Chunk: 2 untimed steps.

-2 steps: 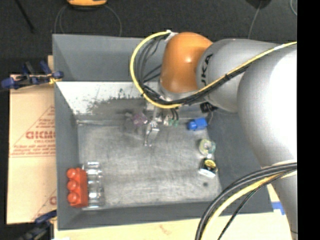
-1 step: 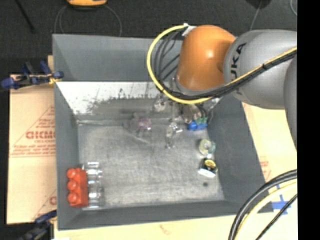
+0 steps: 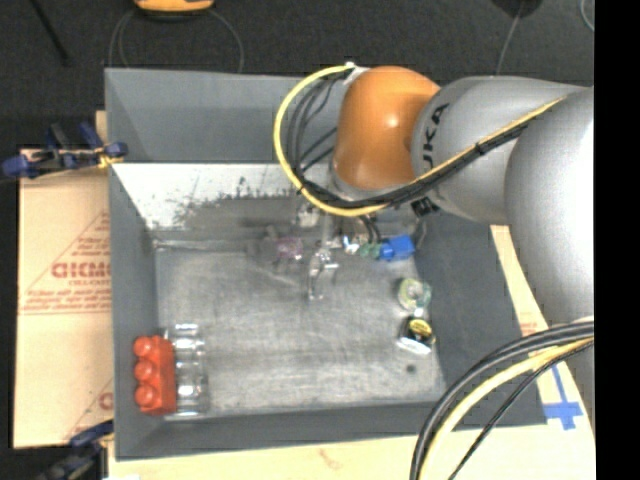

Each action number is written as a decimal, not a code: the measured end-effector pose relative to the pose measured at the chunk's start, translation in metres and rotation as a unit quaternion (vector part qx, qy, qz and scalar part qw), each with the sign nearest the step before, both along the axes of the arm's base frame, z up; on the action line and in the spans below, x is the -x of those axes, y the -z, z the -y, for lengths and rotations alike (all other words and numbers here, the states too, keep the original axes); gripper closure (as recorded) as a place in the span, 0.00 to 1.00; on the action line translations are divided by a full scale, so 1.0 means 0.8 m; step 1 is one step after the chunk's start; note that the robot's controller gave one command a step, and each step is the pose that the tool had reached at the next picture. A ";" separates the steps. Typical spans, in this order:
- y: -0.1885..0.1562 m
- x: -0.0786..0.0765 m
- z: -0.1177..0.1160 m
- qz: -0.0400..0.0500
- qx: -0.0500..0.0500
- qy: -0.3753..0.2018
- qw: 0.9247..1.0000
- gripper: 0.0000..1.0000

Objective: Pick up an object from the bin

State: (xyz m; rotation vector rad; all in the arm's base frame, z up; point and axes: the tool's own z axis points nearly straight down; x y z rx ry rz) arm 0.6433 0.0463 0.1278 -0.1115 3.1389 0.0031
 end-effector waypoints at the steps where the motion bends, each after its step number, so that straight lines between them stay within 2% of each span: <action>1: 0.020 -0.014 -0.008 0.002 0.000 0.111 0.994 0.00; 2: 0.065 -0.013 -0.010 0.005 0.001 0.061 0.998 0.00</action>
Offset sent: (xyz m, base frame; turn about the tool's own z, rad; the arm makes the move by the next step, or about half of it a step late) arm 0.0101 0.0067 -0.0163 0.2238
